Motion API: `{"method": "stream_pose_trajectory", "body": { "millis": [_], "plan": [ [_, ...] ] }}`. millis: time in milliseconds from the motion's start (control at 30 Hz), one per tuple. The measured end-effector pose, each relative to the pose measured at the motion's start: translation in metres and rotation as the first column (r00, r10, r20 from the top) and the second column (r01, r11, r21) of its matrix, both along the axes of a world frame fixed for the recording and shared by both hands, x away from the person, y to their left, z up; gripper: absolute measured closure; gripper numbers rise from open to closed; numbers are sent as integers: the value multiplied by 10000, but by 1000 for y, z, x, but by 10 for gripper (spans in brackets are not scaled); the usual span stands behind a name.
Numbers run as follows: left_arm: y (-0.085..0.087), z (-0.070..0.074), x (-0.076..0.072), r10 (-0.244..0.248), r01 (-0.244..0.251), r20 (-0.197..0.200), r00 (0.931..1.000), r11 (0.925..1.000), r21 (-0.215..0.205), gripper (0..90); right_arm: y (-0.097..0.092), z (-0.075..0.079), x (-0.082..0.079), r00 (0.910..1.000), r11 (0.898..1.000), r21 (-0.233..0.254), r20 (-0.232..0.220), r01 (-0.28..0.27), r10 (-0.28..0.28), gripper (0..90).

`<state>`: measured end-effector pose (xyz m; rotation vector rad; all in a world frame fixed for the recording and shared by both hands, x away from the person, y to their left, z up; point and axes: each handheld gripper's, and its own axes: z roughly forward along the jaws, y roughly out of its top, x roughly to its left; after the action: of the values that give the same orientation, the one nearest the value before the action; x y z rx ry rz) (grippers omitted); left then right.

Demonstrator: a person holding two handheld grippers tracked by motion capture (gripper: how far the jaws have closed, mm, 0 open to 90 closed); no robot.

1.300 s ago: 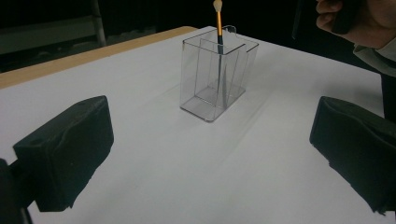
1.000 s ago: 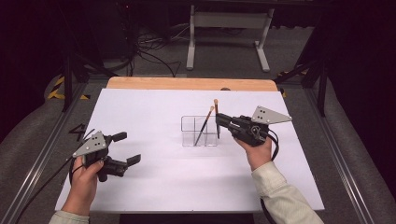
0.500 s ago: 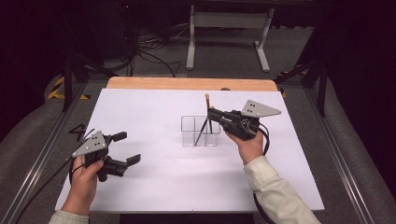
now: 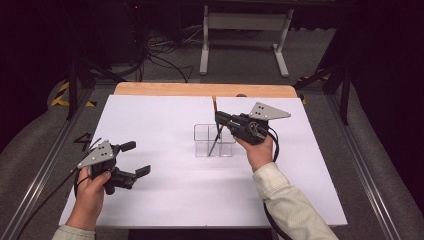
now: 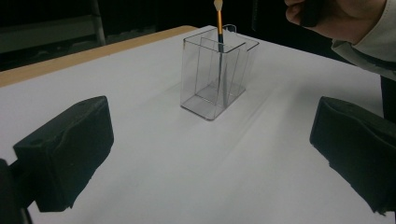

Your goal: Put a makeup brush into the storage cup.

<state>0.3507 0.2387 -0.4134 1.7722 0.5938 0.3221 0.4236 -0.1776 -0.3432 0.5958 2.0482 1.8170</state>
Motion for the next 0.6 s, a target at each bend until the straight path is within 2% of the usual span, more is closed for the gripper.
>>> {"method": "stream_pose_trajectory", "body": {
  "millis": [433, 600],
  "plan": [
    [0, -1, 0, -14, 14, -52, 10000, 10000, -30, 6, 8, -6, 13, 9994, 9991, -265, 60, 339, -338, 835],
    [0, -1, 0, -11, 11, -61, 10000, 10000, -11, 6, 10, -10, 16, 9994, 9993, -176, 78, 342, -341, 834]
  ]
}}
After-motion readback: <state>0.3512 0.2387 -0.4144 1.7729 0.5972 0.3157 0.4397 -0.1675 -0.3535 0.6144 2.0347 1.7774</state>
